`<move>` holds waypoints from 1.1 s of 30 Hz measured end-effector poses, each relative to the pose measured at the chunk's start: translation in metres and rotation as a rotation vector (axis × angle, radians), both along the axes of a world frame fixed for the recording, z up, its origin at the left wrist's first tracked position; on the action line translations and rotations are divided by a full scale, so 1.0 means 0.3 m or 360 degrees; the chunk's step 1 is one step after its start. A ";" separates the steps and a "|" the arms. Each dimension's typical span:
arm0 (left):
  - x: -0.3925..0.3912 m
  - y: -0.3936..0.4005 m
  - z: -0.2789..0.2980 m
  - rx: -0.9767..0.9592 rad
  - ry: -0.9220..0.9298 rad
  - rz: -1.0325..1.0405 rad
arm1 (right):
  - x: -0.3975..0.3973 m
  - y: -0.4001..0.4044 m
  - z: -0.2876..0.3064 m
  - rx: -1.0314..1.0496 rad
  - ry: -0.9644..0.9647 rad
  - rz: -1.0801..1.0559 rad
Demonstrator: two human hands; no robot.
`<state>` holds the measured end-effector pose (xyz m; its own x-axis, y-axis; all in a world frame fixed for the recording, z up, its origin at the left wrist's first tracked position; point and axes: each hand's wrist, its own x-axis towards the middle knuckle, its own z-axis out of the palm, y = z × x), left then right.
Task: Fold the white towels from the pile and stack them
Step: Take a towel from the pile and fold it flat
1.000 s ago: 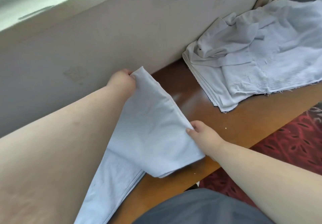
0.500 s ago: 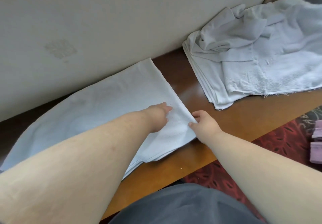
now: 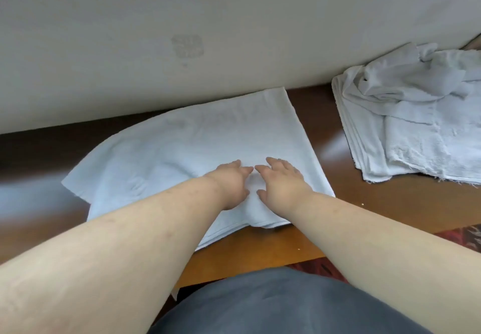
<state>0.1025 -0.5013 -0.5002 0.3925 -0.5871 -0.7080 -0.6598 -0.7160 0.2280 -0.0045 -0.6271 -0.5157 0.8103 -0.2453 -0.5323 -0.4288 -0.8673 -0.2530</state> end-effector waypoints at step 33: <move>0.337 1.159 -0.135 -0.0723 0.0204 0.1956 | 1.029 1.148 0.011 -0.0351 0.0048 0.1178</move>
